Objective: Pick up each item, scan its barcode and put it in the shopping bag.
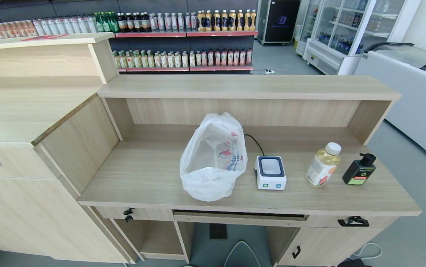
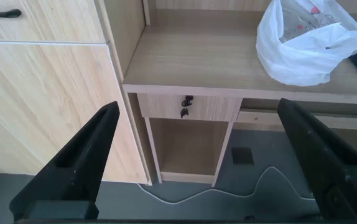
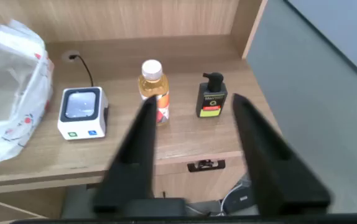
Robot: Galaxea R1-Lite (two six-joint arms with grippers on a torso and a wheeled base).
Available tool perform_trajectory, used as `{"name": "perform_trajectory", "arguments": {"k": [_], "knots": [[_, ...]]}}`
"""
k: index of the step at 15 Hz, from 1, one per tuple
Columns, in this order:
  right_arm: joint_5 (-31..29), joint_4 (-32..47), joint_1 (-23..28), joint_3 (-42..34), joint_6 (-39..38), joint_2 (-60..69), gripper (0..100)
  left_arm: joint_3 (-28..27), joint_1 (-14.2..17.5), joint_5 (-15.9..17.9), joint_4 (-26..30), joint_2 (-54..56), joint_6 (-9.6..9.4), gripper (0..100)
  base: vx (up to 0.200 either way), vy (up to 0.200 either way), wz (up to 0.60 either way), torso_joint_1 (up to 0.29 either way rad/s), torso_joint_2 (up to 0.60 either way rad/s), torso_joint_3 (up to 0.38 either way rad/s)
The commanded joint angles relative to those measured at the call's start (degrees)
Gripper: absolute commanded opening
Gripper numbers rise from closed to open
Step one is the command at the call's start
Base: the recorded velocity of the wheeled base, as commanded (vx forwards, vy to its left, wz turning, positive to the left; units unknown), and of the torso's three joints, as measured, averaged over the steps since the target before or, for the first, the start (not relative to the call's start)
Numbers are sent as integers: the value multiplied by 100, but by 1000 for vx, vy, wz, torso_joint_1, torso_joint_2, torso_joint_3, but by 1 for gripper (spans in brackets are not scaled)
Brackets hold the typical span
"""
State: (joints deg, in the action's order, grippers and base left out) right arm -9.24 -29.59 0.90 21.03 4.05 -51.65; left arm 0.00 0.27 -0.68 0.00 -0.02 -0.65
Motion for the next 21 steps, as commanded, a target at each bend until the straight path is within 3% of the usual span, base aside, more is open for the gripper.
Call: {"name": "perform_trajectory", "arguments": {"k": [1, 4, 11, 16, 21], "knots": [[177, -1137, 525, -486, -97, -2051, 100, 0, 0, -2, 0, 2, -6, 100, 0, 0, 0, 0, 0, 0], [590, -2798, 921, -670, 123, -3650, 100, 0, 0, -2, 0, 2, 3, 100, 0, 0, 0, 0, 0, 0], [572, -4635, 1079, -407, 351, -5935, 100, 0, 0, -2, 0, 2, -6, 100, 0, 0, 0, 0, 0, 0], [704, -5206, 956, 182, 624, -6770, 100, 0, 0, -2, 0, 2, -6, 100, 0, 0, 0, 0, 0, 0], [1153, -5180, 727, 947, 668, -7254, 100, 0, 0, -2, 0, 2, 3, 100, 0, 0, 0, 0, 0, 0]]}}
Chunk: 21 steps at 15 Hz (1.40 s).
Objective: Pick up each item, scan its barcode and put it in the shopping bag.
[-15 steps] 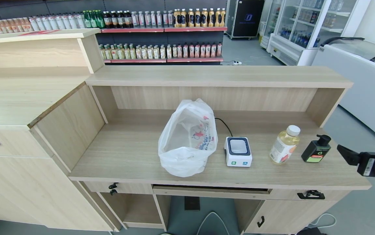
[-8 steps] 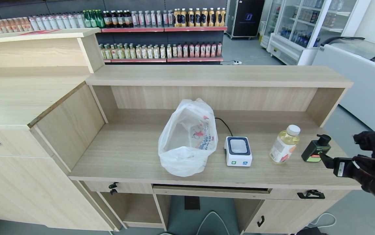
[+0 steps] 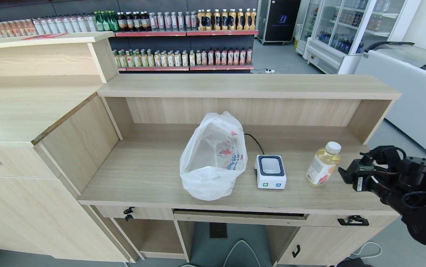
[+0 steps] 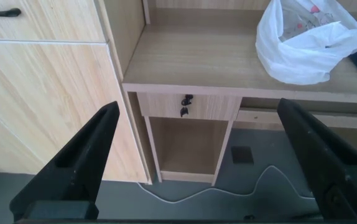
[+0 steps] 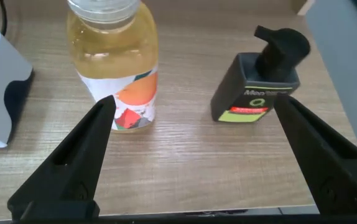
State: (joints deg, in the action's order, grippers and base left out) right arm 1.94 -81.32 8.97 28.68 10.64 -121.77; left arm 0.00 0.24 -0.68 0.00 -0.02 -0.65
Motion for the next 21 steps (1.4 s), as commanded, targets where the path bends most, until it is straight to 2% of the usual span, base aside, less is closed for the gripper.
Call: {"name": "perform_trajectory", "arguments": {"k": [1, 4, 15, 21], "knots": [[35, -15, -133, 269, 17, -312, 100, 0, 2, -2, 0, 2, 3, 100, 0, 0, 0, 0, 0, 0], [61, -50, -264, 471, 298, -620, 100, 0, 2, -2, 0, 2, -6, 100, 0, 0, 0, 0, 0, 0], [61, -50, -757, 1728, 307, -1525, 100, 0, 2, -2, 0, 2, -6, 100, 0, 0, 0, 0, 0, 0], [61, -77, -888, 2071, 483, -1903, 100, 0, 2, -2, 0, 2, 3, 100, 0, 0, 0, 0, 0, 0]]}}
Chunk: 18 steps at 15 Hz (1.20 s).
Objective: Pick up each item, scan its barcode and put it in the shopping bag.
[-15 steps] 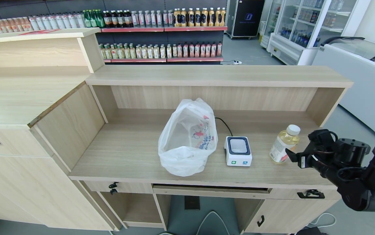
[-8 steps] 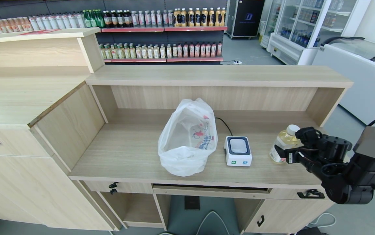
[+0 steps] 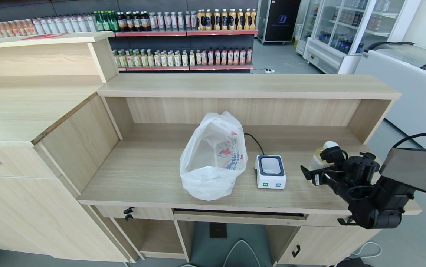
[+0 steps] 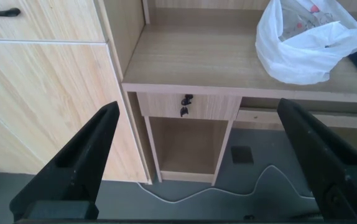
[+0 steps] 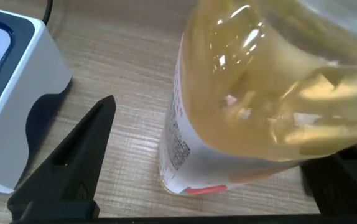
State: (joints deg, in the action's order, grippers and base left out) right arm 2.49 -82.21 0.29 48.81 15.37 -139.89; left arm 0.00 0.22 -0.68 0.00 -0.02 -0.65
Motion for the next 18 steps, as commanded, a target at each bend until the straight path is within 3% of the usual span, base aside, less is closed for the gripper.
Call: {"name": "perform_trajectory", "arguments": {"k": [1, 11, 12, 18], "knots": [[6, -23, -20, 164, 18, -179, 100, 0, 4, -2, 0, 2, 3, 100, 0, 0, 0, 0, 0, 0], [542, -58, 6, 551, 1, -329, 100, 0, 4, -2, 0, 2, -6, 100, 0, 0, 0, 0, 0, 0], [657, -76, 32, 551, 10, -311, 0, 0, 4, -2, 0, 2, 3, 100, 0, 0, 0, 0, 0, 0], [630, -14, 287, 551, 27, -276, 0, 0, 4, -2, 0, 2, 3, 100, 0, 0, 0, 0, 0, 0]]}}
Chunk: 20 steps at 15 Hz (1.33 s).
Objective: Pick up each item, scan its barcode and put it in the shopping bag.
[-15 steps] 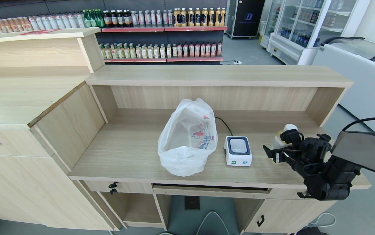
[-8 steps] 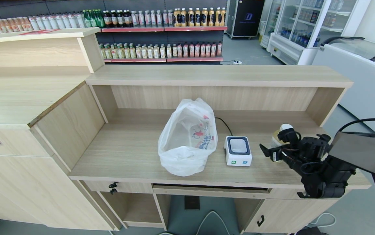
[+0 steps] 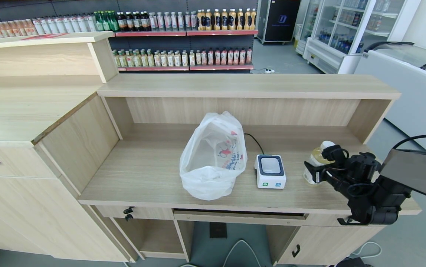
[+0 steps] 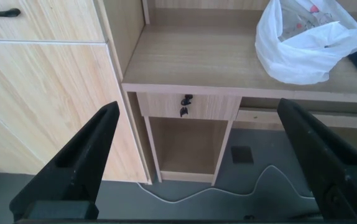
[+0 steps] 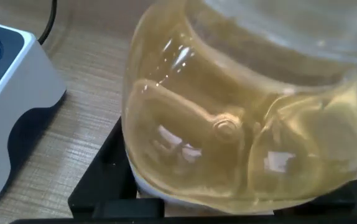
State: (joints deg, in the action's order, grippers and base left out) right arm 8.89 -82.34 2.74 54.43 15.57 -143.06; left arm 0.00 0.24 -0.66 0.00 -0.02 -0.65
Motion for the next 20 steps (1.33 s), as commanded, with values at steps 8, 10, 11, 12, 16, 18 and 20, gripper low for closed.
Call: {"name": "perform_trajectory", "arguments": {"k": [8, 10, 11, 12, 16, 18, 20], "knots": [[236, 271, 60, -178, -625, 718, 0, 0, 2, -4, 0, 2, 3, 100, 0, 0, 0, 0, 0, 0], [834, 1343, -55, -372, -1434, 2054, 0, 0, 2, -4, 0, 2, -6, 100, 0, 0, 0, 0, 0, 0], [1186, 1888, -107, -433, -1697, 2651, 0, 0, 2, -4, 0, 2, 3, 100, 0, 0, 0, 0, 0, 0], [1458, 2354, -169, -477, -2040, 3240, 0, 0, 2, -4, 0, 2, -6, 100, 0, 0, 0, 0, 0, 0], [2557, 3962, -679, -161, -4141, 5350, 0, 0, 2, -4, 0, 2, 3, 100, 0, 0, 0, 0, 0, 0], [2978, 4964, -1004, 199, -4571, 6105, 0, 0, 2, -4, 0, 2, 3, 100, 0, 0, 0, 0, 0, 0], [3321, 5395, -1355, 164, -4615, 6589, 0, 0, 2, -4, 0, 2, 3, 100, 0, 0, 0, 0, 0, 0]]}}
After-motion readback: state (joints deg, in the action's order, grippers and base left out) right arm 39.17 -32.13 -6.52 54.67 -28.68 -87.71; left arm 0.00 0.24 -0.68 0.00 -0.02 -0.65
